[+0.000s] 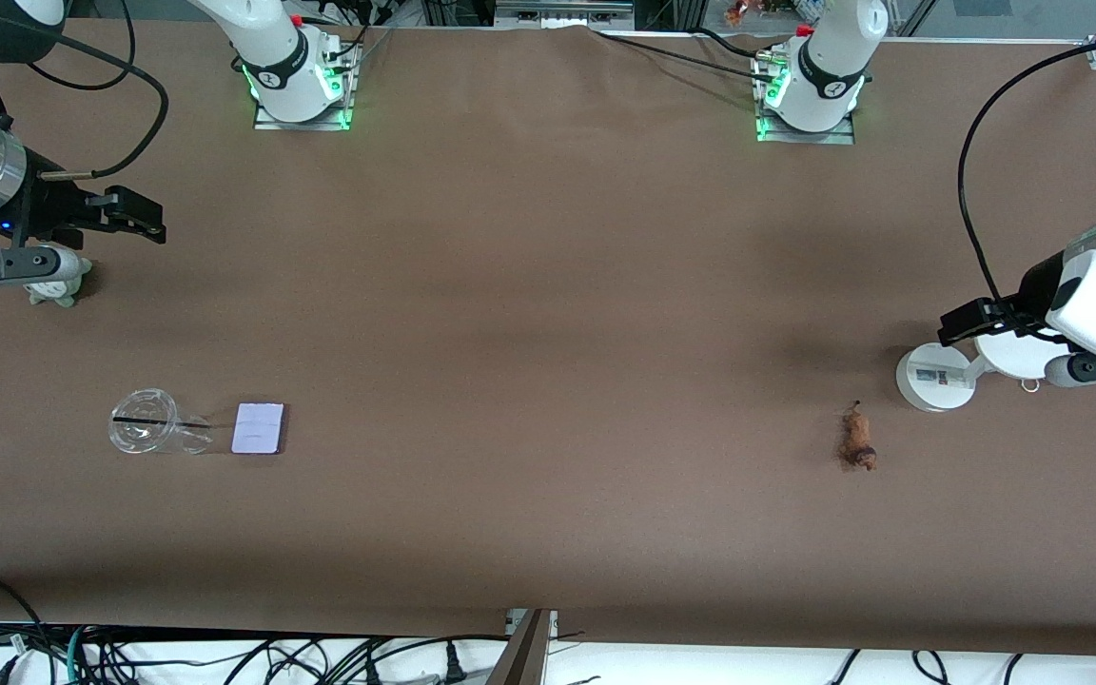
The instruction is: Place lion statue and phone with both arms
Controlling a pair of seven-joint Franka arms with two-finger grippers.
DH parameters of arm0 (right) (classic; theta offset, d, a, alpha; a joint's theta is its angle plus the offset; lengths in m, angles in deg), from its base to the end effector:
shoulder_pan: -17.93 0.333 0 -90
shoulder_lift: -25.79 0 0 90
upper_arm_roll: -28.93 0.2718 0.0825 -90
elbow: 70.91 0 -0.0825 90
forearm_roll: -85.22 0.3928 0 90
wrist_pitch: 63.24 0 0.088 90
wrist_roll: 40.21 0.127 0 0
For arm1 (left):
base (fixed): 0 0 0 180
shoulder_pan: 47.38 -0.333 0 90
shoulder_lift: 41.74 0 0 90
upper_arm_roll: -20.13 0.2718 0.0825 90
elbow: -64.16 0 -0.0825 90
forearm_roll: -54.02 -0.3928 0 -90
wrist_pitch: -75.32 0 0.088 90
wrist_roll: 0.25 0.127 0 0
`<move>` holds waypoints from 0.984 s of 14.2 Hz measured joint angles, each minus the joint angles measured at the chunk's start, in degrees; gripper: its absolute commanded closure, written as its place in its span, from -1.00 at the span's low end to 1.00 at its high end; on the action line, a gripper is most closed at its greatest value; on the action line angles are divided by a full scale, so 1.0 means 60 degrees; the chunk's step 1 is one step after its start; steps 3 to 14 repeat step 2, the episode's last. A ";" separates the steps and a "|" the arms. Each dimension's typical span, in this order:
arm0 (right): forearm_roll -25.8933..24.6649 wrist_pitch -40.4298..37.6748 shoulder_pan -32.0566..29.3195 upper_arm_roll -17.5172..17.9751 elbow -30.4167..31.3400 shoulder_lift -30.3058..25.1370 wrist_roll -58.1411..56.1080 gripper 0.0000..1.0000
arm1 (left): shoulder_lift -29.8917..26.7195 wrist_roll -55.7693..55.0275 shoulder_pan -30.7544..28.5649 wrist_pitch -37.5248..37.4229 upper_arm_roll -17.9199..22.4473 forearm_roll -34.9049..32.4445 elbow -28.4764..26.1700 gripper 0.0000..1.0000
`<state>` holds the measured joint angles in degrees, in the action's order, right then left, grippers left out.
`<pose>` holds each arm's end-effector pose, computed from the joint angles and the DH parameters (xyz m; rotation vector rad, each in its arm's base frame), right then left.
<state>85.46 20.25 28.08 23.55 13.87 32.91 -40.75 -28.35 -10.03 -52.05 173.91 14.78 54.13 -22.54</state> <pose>0.5770 0.0514 0.5237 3.1171 0.1446 -0.2280 0.6289 -0.0033 0.4620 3.1100 0.2515 -0.0425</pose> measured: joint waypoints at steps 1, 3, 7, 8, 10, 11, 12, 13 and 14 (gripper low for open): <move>0.0000 0.0000 0.0000 0.0004 -0.0040 0.0029 -0.0002 -1.00 | 0.0001 0.0000 0.0000 0.0000 -0.0001 0.0000 0.0000 -1.00; 0.0000 0.0000 0.0000 0.0006 -0.0083 0.0066 -0.0002 -1.00 | 0.0002 0.0000 0.0000 0.0000 -0.0001 0.0000 0.0000 -1.00; 0.0000 0.0000 0.0000 0.0006 -0.0083 0.0066 -0.0002 -1.00 | 0.0002 0.0000 0.0000 0.0000 -0.0001 0.0000 0.0000 -1.00; 0.0000 0.0000 0.0000 0.0006 -0.0083 0.0066 -0.0002 -1.00 | 0.0002 0.0000 0.0000 0.0000 -0.0001 0.0000 0.0000 -1.00; 0.0000 0.0000 0.0000 0.0006 -0.0083 0.0066 -0.0002 -1.00 | 0.0002 0.0000 0.0000 0.0000 -0.0001 0.0000 0.0000 -1.00; 0.0000 0.0000 0.0000 0.0006 -0.0083 0.0066 -0.0002 -1.00 | 0.0002 0.0000 0.0000 0.0000 -0.0001 0.0000 0.0000 -1.00; 0.0000 0.0000 0.0000 0.0006 -0.0083 0.0066 -0.0002 -1.00 | 0.0002 0.0000 0.0000 0.0000 -0.0001 0.0000 0.0000 -1.00; 0.0000 0.0000 0.0000 0.0006 -0.0083 0.0066 -0.0002 -1.00 | 0.0002 0.0000 0.0000 0.0000 -0.0001 0.0000 0.0000 -1.00; 0.0000 0.0000 0.0000 0.0006 -0.0083 0.0066 -0.0002 -1.00 | 0.0002 0.0000 0.0000 0.0000 -0.0001 0.0000 0.0000 -1.00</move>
